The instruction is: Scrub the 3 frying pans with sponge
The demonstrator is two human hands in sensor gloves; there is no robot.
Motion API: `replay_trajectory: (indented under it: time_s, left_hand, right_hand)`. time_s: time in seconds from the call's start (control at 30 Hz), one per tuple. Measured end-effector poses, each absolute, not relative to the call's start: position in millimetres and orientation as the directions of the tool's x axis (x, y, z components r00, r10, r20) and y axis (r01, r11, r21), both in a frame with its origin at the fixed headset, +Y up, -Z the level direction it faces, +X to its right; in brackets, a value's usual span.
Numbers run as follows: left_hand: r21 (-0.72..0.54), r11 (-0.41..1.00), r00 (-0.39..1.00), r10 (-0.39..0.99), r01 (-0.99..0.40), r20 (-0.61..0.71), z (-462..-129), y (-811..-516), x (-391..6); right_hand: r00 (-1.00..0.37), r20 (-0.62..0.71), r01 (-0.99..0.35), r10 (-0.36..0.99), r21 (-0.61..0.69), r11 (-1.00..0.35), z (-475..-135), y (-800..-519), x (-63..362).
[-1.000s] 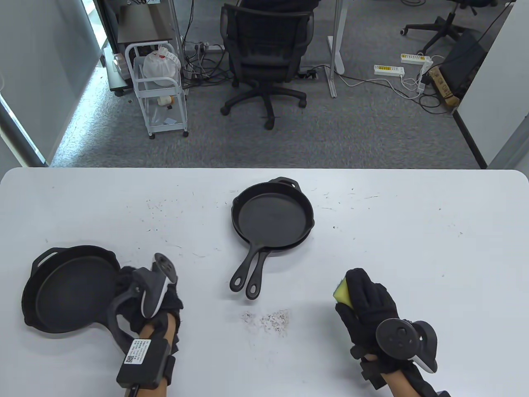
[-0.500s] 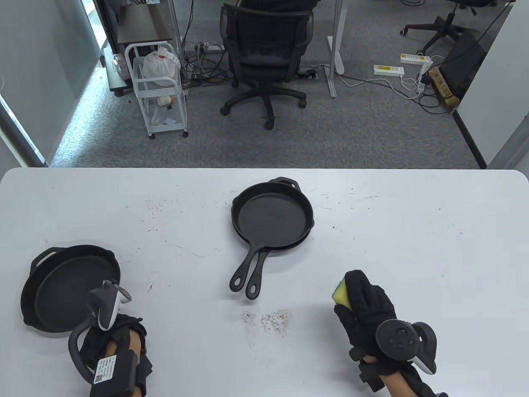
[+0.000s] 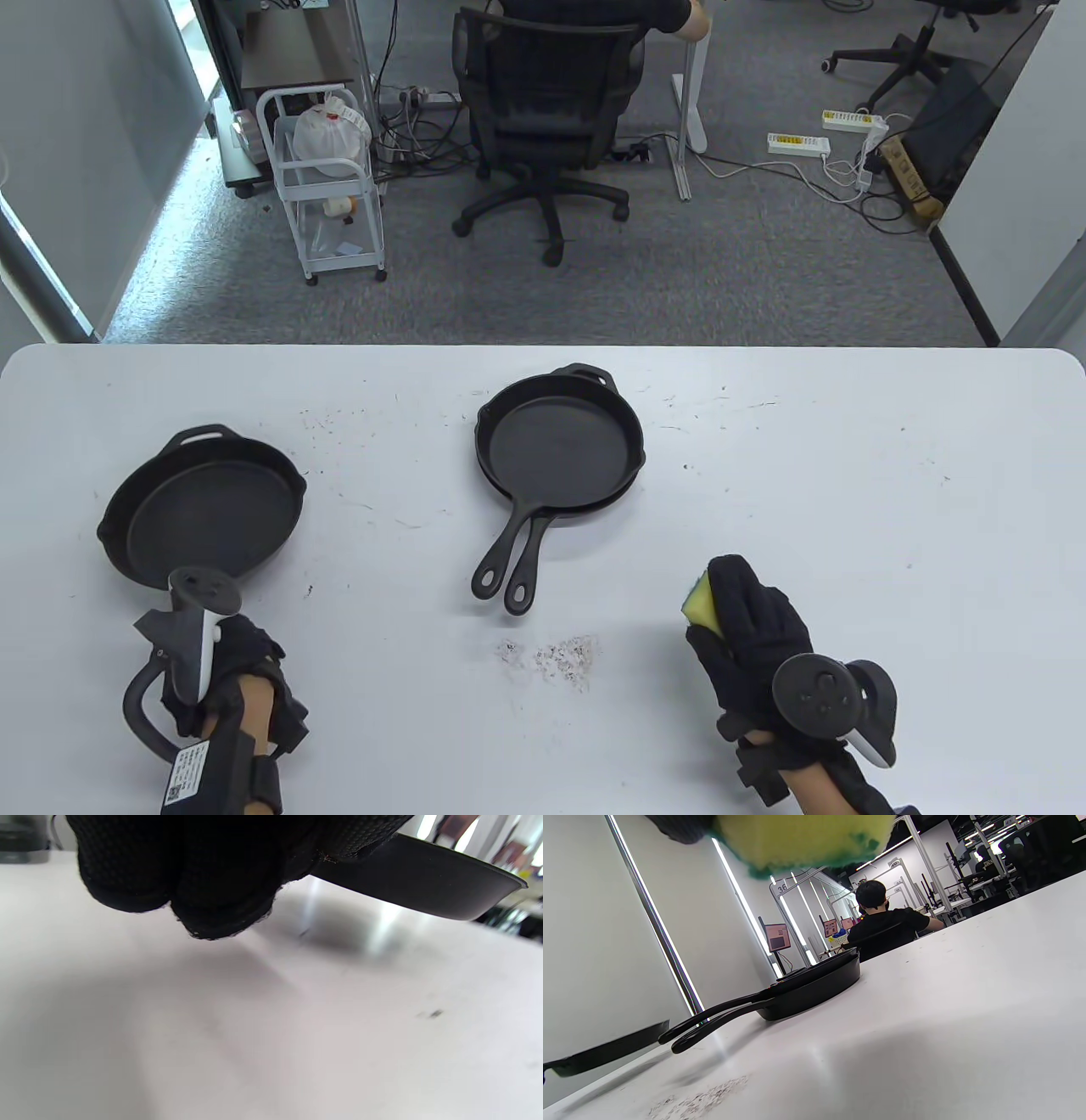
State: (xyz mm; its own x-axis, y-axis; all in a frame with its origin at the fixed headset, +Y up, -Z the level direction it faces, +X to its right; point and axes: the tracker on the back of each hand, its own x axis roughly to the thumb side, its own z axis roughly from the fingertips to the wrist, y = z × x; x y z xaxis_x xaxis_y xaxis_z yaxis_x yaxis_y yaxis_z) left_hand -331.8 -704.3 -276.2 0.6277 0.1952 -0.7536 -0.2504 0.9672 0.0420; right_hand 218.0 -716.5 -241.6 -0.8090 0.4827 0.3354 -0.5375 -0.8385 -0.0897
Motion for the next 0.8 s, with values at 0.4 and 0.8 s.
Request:
replay_trajectory:
  time_s: [0.4,0.8]
  left_hand:
    - [0.317,0.924,0.781,0.356,-0.213,-0.514,-315,-623,-272]
    - [0.316,0.923,0.932,0.294,-0.220,-0.212,-315,-666,-187]
  right_hand:
    - [-0.813,0.320,-0.535,0.487,-0.076,-0.842,-242,-718,219]
    - [-0.820,0.312,-0.526,0.480,-0.078,-0.847,-244,-717,219]
